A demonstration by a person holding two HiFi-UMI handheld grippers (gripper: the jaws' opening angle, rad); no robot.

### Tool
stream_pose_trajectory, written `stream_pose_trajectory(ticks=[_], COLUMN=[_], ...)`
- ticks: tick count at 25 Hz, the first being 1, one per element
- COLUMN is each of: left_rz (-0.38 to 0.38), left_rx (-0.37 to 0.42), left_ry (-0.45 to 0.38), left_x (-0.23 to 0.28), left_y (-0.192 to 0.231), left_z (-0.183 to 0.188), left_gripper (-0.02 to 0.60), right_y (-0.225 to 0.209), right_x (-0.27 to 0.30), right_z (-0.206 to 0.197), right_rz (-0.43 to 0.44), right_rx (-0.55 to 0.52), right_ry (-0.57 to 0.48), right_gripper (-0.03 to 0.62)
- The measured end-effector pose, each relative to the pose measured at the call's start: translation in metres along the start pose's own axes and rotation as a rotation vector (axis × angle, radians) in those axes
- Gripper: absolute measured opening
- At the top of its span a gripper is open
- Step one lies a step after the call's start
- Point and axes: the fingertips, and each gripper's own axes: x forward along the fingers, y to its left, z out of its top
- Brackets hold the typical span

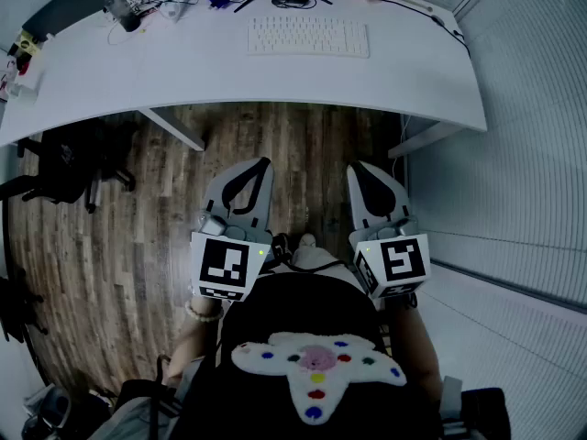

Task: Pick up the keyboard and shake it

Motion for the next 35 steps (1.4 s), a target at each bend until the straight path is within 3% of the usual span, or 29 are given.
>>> stream_pose_trajectory(ticks=[5, 13, 25, 35], left_rz=[-0.008, -0.012, -0.023, -0.01], left_rx=[0.007, 0.012, 0.03, 0.034], left_ry=[0.0, -0.004, -0.019, -0.035], left_x=[0.0, -0.001, -0.003, -0.011], left_y=[-0.003, -0.002, 0.007, 0.03], left_z=[-0.002, -0.002, 0.0, -0.008], left_gripper=[0.017, 0.016, 0.015, 0.017], right_y=[0.01, 0.01, 0.006, 0.016], right_x=[0.003, 0.0, 0.006, 0.02], right_z=[0.02, 0.017, 0.022, 0.032], right_rz=[0.004, 0.001, -0.068, -0.084], right_rx=[0.01, -0.026, -0.006, 0.064], right_ry=[-0.003, -0.006, -0.023, -0.067], right_gripper=[0.038, 0.038, 0.038, 0.038])
